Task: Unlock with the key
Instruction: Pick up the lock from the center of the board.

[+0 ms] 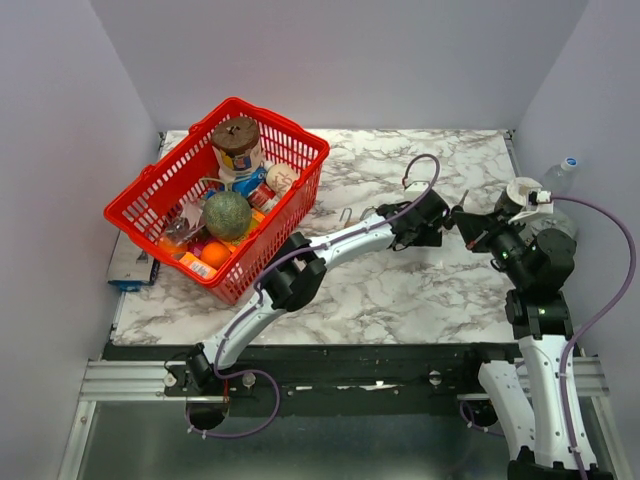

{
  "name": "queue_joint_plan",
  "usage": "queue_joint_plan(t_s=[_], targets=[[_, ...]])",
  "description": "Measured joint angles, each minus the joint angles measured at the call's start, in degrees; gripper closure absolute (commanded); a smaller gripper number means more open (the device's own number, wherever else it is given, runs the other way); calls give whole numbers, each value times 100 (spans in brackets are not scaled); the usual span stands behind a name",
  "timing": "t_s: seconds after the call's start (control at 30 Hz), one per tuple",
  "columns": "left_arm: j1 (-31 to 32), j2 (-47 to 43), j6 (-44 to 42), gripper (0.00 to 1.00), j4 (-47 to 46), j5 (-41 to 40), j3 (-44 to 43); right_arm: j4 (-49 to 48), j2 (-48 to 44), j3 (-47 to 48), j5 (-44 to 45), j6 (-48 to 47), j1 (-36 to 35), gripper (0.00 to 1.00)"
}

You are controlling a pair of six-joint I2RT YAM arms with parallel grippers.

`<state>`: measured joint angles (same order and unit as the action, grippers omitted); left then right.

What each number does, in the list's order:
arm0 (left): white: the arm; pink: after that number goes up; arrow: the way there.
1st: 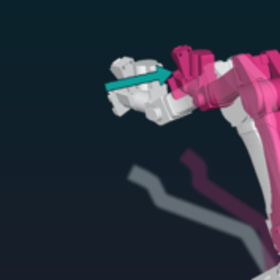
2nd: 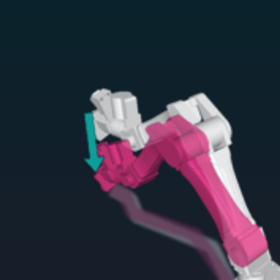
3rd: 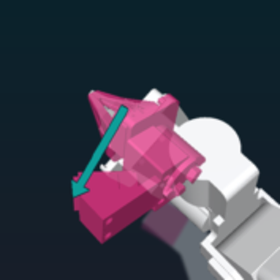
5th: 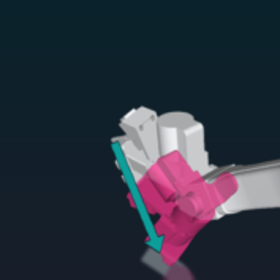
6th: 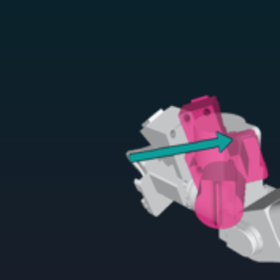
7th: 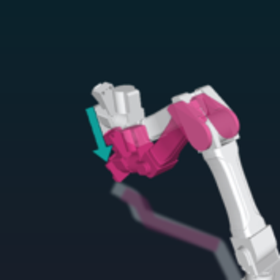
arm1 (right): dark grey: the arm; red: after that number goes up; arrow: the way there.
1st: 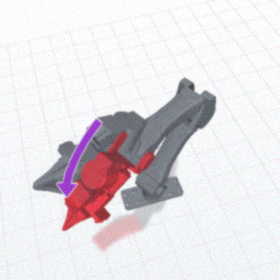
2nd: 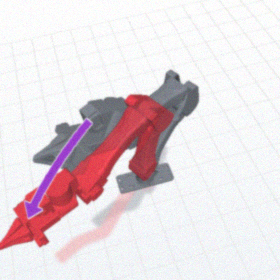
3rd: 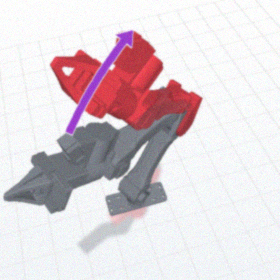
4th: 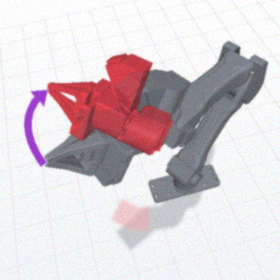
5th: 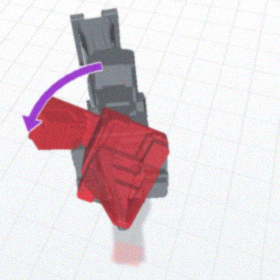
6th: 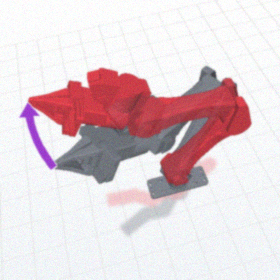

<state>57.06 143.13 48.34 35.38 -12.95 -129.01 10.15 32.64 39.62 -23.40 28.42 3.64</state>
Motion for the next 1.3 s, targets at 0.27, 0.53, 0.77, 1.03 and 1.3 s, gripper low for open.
queue_joint_plan(t_s=[0.27, 0.53, 0.77, 1.03, 1.3], targets=[[13, 354, -192, 1, -627, -474, -190, 63, -48, 63, 118, -13, -70, 99], [52, 691, -457, 1, -1113, -671, -446, 90, -44, 63, 214, -90, -70, 99], [55, 951, -564, 17, -1482, -673, -704, 144, -39, 63, 238, -116, -70, 99], [48, 905, -697, 40, -1652, -691, -514, 157, -28, 63, 282, -153, -70, 99], [44, 216, -841, 45, -1805, -629, 612, 157, -31, 63, 280, -149, -70, 99]])
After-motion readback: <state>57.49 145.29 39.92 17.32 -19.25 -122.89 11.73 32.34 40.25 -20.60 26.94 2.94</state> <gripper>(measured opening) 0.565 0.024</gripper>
